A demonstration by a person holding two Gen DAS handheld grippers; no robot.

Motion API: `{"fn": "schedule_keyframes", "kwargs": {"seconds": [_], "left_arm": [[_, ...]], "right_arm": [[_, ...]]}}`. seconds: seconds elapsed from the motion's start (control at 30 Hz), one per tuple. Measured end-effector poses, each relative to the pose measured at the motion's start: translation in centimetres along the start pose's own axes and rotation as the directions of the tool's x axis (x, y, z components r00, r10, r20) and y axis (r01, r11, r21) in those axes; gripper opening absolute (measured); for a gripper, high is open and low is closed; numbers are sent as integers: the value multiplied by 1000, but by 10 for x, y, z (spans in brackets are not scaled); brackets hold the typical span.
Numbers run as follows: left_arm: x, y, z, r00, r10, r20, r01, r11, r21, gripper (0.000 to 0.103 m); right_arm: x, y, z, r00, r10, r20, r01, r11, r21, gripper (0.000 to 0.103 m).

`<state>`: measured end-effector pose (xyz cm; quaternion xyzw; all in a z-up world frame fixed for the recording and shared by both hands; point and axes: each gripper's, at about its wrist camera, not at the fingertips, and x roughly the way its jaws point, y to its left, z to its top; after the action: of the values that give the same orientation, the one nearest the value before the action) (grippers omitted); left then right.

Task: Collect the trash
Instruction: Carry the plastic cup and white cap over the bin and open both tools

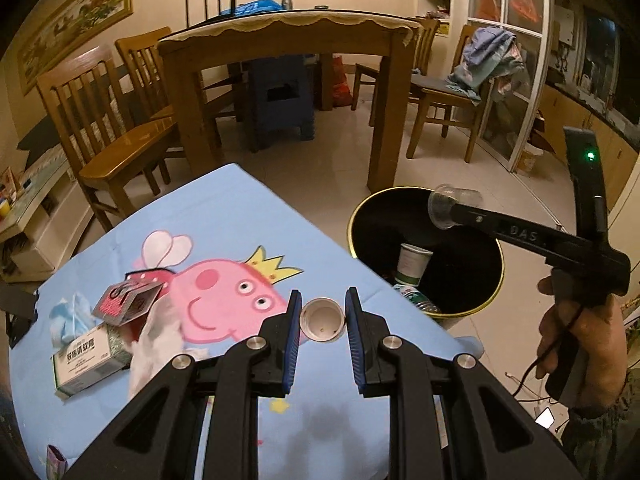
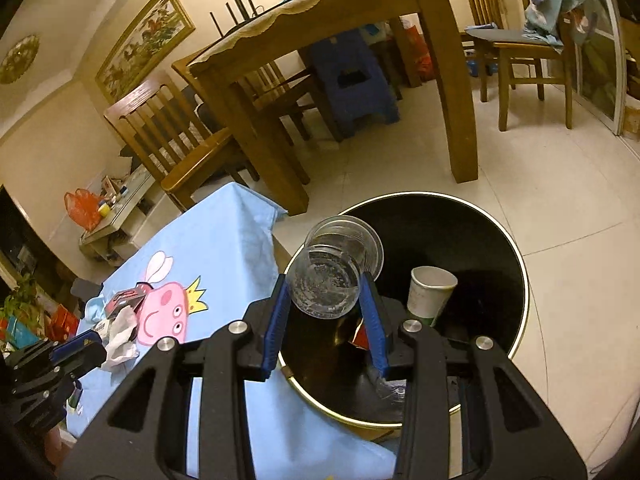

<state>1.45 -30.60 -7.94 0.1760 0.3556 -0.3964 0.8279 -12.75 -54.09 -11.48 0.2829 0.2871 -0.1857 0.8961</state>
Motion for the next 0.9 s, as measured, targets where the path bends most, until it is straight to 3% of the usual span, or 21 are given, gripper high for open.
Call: {"fn": "schedule_keyframes", "kwargs": {"seconds": [0.03,0.07,0.3,0.63,0.77,0.9], "left_arm": [[0,-3,1,1000,-2,0,2,1000,6,20],[1,-7,2,1000,-2,1,2,1000,14,20],[12,-36,13,1000,-10,3,9,997,78,20],[42,-91,44,998,-54,20,50,981,185,21],[53,-111,63,997,-50,55,38,977,211,44],[55,-117,73,996,-65,63,51,978,204,44]], "right_arm": [[-1,-2,1,1000,-12,8,12,1000,12,56],[-2,-2,2,1000,-13,21,12,1000,24,72],[-28,-26,1,992,-48,118,33,991,128,84],[-90,-91,0,964,-105,242,31,956,292,90],[-109,-108,0,955,-127,267,39,950,310,91],[-118,-115,2,952,-140,274,47,946,320,91]]}}
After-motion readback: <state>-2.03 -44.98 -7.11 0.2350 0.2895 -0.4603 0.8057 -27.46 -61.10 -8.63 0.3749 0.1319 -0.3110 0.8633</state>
